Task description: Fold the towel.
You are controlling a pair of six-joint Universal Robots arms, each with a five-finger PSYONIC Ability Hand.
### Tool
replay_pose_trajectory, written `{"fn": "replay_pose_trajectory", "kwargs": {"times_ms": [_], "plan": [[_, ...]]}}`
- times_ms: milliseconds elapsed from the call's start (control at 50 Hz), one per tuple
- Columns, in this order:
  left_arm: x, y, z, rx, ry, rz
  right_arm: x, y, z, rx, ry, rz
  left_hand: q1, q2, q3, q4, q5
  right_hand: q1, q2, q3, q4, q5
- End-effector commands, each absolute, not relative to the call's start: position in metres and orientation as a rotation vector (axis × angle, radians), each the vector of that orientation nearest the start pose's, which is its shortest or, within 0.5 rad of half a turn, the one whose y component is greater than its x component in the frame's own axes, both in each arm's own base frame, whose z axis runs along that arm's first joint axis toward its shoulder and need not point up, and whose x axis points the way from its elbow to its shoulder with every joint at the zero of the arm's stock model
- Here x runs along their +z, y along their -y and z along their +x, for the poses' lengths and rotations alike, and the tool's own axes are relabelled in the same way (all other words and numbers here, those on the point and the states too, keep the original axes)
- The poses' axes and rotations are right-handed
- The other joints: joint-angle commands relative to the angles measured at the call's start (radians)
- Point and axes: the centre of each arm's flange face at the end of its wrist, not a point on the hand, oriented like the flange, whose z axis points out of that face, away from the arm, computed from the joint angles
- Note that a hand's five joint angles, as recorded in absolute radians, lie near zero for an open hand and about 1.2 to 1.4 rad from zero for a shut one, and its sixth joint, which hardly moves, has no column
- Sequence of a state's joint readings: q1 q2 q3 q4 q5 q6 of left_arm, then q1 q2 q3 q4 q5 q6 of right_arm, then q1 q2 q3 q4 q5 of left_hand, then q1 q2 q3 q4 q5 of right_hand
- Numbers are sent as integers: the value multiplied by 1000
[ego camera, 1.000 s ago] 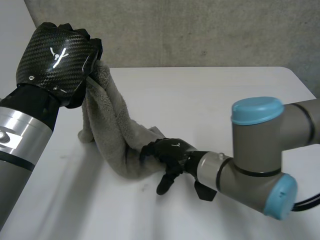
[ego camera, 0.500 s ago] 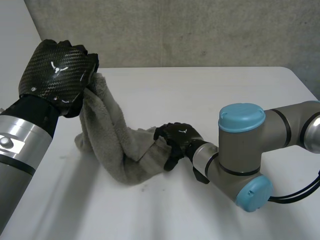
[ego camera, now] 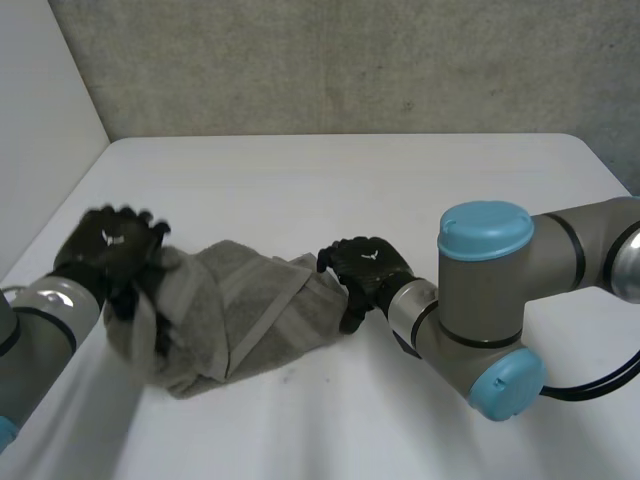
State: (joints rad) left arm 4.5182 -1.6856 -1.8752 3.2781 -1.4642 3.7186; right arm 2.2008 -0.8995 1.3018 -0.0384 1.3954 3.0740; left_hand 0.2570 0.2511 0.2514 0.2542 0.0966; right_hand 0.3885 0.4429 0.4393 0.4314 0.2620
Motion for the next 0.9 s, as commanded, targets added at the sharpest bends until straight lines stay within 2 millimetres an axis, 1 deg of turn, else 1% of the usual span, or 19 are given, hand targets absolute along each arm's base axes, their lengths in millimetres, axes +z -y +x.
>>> {"fn": "replay_pose_trajectory", "kwargs": {"times_ms": [20, 40, 80, 140, 180, 280, 360, 460, 500, 520, 600, 640, 680, 800, 820, 840, 860, 880, 900], "plan": [[233, 238, -191, -1767, -2116, 1097, 167, 237, 356, -1491, -2034, -896, -82, -77, -77, -80, -97, 119, 65, 68, 76, 71], [233, 238, -191, -1768, -2115, 1097, 167, 237, 356, -1491, -2034, -896, -82, -77, -77, -80, -97, 119, 65, 68, 76, 71], [261, 235, -192, -1906, -2024, 1051, 167, 236, 356, -1492, -2031, -898, -82, -76, -76, -79, -96, 119, 65, 68, 76, 71], [273, 234, -193, -1964, -1987, 1035, 168, 231, 359, -1486, -2022, -911, -82, -76, -76, -79, -96, 119, 65, 68, 76, 71], [289, 234, -197, -2057, -1920, 1022, 169, 231, 359, -1489, -2017, -909, -76, -70, -70, -73, -90, 119, 65, 68, 76, 71], [301, 230, -210, -2144, -1864, 1101, 177, 233, 358, -1509, -2009, -899, -61, -55, -56, -58, -75, 119, 65, 68, 76, 71], [301, 227, -217, -2169, -1863, 1174, 182, 232, 355, -1517, -2003, -895, -49, -43, -44, -47, -63, 116, 62, 66, 73, 68], [284, 223, -224, -2141, -1940, 1313, 191, 225, 347, -1519, -2010, -894, -41, -35, -35, -38, -55, 116, 62, 66, 73, 68], [266, 223, -227, -2075, -2043, 1401, 191, 226, 342, -1520, -2024, -887, -26, -20, -20, -23, -40, 116, 62, 66, 73, 68], [266, 223, -227, -2075, -2043, 1401, 191, 226, 342, -1520, -2024, -887, -26, -20, -20, -23, -40, 116, 62, 66, 73, 68], [245, 223, -229, -1958, -2165, 1512, 186, 223, 333, -1494, -2052, -885, 59, 65, 65, 62, 45, 116, 62, 66, 73, 68], [238, 225, -229, -1918, -2177, 1551, 184, 220, 331, -1482, -2060, -894, 62, 68, 68, 65, 48, 116, 62, 66, 73, 68], [223, 228, -228, -1833, -2170, 1642, 178, 216, 329, -1463, -2077, -918, 59, 65, 65, 62, 45, 116, 62, 66, 73, 68], [200, 241, -221, -1696, -2145, 1713, 170, 211, 326, -1443, -2095, -951, 62, 68, 68, 65, 48, 113, 59, 63, 71, 65], [193, 244, -220, -1665, -2136, 1733, 168, 209, 326, -1439, -2096, -953, 97, 103, 103, 100, 83, 113, 59, 63, 71, 65], [188, 246, -220, -1648, -2136, 1750, 166, 208, 326, -1431, -2099, -958, 249, 254, 254, 251, 234, 113, 59, 63, 71, 65], [188, 246, -220, -1648, -2136, 1751, 166, 208, 326, -1431, -2099, -959, 250, 256, 256, 253, 236, 113, 59, 63, 71, 65], [184, 249, -221, -1638, -2142, 1759, 165, 207, 326, -1428, -2101, -960, 456, 462, 462, 459, 442, 113, 59, 63, 71, 65], [184, 249, -221, -1638, -2142, 1759, 163, 207, 326, -1421, -2105, -962, 458, 464, 464, 461, 444, 113, 59, 63, 71, 65]]}}
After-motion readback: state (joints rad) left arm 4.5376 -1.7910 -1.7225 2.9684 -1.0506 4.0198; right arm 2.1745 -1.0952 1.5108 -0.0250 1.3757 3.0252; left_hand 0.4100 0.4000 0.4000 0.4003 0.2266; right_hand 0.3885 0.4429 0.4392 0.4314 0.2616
